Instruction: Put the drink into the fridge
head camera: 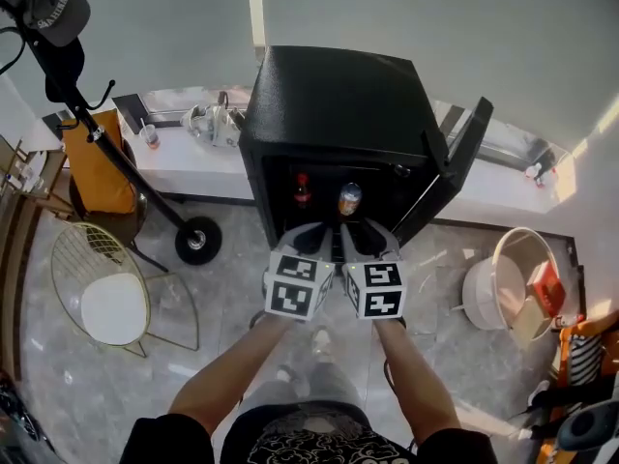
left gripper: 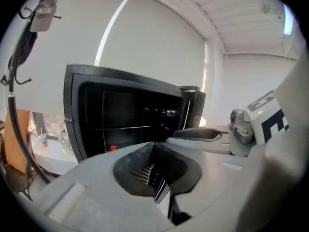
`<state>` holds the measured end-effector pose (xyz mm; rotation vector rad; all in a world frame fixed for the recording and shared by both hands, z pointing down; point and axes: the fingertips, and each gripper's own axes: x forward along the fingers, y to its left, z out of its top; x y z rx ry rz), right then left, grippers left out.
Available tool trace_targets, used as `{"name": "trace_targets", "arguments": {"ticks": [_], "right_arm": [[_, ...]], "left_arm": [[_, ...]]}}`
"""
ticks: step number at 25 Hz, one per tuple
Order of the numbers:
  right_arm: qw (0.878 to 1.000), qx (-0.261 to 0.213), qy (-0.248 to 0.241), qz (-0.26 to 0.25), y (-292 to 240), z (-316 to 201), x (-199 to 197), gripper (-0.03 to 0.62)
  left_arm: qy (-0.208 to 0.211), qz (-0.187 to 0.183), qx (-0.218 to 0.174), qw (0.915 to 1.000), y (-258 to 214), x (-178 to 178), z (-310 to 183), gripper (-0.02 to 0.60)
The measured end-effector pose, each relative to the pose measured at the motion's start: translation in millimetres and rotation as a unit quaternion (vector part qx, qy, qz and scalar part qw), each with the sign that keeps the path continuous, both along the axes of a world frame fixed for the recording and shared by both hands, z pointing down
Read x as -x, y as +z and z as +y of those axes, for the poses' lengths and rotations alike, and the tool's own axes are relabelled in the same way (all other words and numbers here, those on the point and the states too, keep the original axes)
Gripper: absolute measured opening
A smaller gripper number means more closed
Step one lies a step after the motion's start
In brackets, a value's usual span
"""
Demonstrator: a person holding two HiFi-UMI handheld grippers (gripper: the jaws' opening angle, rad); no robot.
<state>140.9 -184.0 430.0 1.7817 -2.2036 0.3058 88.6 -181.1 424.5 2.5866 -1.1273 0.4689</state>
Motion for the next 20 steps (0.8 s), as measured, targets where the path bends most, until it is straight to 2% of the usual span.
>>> {"name": "trace_targets", "arguments": {"ticks": [7, 15, 20], "right_arm": [[1.000, -0.017, -0.001, 0.003, -49.4, 44.8, 27.3, 0.079], [0.999, -0.035, -0.005, -0.004, -78.1, 83.5, 58.0, 0.003], [0.999, -0.040, -0.014, -0.019, -84.7, 100.0, 74.2, 0.000]], "left_arm": [[0.006, 0.009, -0.023, 0.9997, -43.1, 22.2, 35.7, 0.005], [0.012, 0.019, -0.050, 0.9985, -73.1, 46.5, 73.1, 0.005], [0.015, 0.023, -0.059, 0.9979, -80.1, 58.5, 90.6, 0.005]]}}
